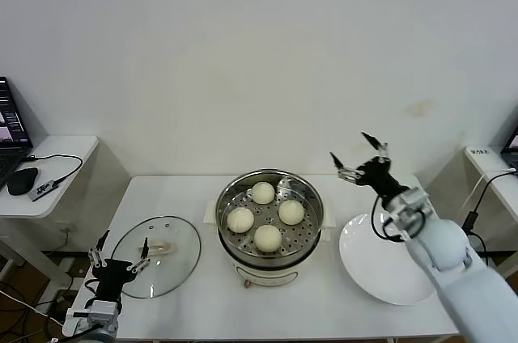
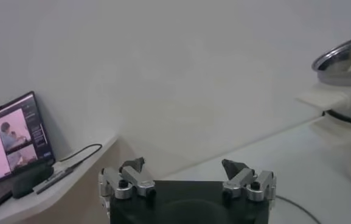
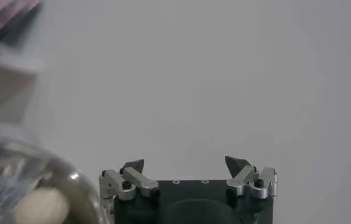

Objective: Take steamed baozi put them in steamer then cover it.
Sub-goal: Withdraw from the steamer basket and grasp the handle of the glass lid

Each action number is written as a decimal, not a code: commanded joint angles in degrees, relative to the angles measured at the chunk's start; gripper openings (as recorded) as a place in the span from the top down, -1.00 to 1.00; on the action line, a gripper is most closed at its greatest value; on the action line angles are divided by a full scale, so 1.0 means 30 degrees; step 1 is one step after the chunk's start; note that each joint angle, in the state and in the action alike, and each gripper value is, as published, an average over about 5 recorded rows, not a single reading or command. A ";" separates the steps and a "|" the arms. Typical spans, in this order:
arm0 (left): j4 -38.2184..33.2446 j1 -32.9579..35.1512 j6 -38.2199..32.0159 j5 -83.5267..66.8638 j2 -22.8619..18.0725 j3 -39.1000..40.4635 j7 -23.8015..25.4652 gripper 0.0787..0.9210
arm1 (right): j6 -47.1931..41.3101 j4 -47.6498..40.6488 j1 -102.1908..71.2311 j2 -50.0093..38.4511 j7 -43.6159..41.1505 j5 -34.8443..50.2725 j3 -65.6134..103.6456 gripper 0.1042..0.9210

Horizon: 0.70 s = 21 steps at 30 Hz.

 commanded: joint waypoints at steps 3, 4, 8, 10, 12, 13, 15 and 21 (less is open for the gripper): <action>0.3117 -0.0722 -0.2137 1.1084 0.1383 0.0052 -0.0204 -0.77 | 0.0586 0.0857 -0.8318 0.7720 -0.3479 -0.0865 1.1002 -0.76; 0.3462 -0.0729 -0.2341 1.2388 0.1613 0.0079 -0.0244 -0.77 | 0.0560 0.0929 -0.8546 0.7940 -0.3477 -0.0953 1.1258 -0.76; 0.4422 -0.0640 -0.2735 1.7221 0.2228 0.0306 -0.0413 -0.77 | 0.0700 0.1049 -0.9070 0.8630 -0.3182 -0.1368 1.1985 -0.76; 0.4638 -0.0611 -0.2697 1.8985 0.2285 0.0445 -0.0525 -0.77 | 0.0853 0.1082 -0.9225 0.8863 -0.3071 -0.1533 1.2159 -0.76; 0.4619 -0.0531 -0.2656 2.0143 0.2242 0.0517 -0.0547 -0.77 | 0.0992 0.1134 -0.9420 0.9018 -0.3016 -0.1688 1.2235 -0.76; 0.4531 -0.0460 -0.2625 2.0522 0.2212 0.0546 -0.0562 -0.77 | 0.1072 0.1151 -0.9537 0.9076 -0.3002 -0.1756 1.2254 -0.76; 0.4322 -0.0348 -0.2559 2.0950 0.2142 0.0594 -0.0561 -0.77 | 0.1217 0.1154 -0.9728 0.9178 -0.2977 -0.1860 1.2281 -0.76; 0.5074 -0.1296 -0.2267 2.1167 0.1935 0.1098 -0.0419 -0.77 | 0.1369 0.1151 -0.9949 0.9610 -0.2896 -0.2195 1.2256 -0.76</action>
